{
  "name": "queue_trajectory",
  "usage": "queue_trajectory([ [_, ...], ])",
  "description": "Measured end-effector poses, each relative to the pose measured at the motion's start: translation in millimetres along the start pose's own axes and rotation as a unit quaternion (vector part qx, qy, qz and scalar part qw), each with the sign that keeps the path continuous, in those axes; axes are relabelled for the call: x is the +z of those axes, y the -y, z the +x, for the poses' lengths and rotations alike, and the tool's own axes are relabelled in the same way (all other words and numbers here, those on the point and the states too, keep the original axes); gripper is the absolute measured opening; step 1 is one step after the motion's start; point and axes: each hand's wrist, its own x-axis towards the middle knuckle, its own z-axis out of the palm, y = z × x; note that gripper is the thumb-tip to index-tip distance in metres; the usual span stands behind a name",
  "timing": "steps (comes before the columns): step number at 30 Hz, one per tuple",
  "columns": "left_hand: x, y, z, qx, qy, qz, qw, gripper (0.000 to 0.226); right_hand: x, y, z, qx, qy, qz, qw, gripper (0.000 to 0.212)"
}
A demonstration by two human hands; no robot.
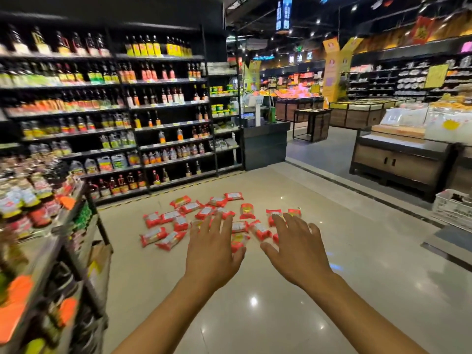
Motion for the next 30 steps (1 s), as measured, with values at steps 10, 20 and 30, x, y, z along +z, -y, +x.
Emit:
queue_trajectory([
  [10,37.9,97.0,114.6,-0.039,-0.001,0.007,0.999,0.082,49.4,62.1,145.3,-0.054,0.033,-0.013,0.998,0.07],
  [20,64.9,187.7,200.6,-0.074,-0.006,0.024,0.997,0.08,89.4,130.0,265.1,-0.099,0.039,0.002,0.994,0.072],
  [30,99.6,254.5,287.4,-0.122,-0.017,0.048,0.991,0.079,135.8,166.6,387.8,-0.148,0.05,0.016,0.988,0.07],
])
